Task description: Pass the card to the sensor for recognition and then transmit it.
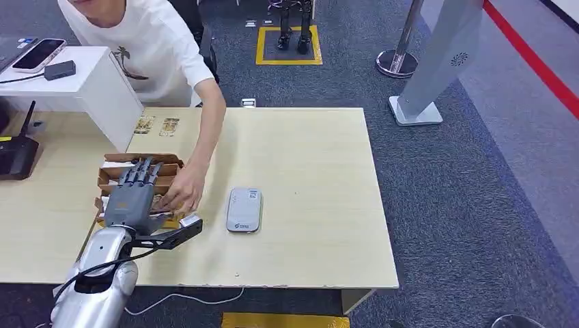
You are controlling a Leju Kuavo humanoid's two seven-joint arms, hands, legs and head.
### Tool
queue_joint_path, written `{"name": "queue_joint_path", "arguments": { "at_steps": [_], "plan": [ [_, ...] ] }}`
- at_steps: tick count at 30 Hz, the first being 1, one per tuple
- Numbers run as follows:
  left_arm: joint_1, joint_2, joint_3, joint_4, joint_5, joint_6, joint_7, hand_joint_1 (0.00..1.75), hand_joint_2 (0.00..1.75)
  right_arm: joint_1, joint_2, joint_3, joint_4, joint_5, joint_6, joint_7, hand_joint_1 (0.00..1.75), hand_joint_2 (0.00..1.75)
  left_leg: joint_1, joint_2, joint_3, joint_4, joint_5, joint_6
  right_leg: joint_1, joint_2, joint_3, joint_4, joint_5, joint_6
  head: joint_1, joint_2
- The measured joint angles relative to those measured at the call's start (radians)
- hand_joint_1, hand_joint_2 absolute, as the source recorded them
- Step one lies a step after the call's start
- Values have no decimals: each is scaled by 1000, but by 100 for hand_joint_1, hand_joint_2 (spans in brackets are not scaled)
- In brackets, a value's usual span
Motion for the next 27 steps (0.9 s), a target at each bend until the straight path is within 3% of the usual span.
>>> {"name": "queue_joint_path", "arguments": {
  "at_steps": [27],
  "plan": [
    [0,7,0,-4,-2,0,0,0,175,2,0,0,0,-1,0,-3,0,175,0,0,0,0,0,0,0,0,0,0,0,0,0,0]
  ]
}}
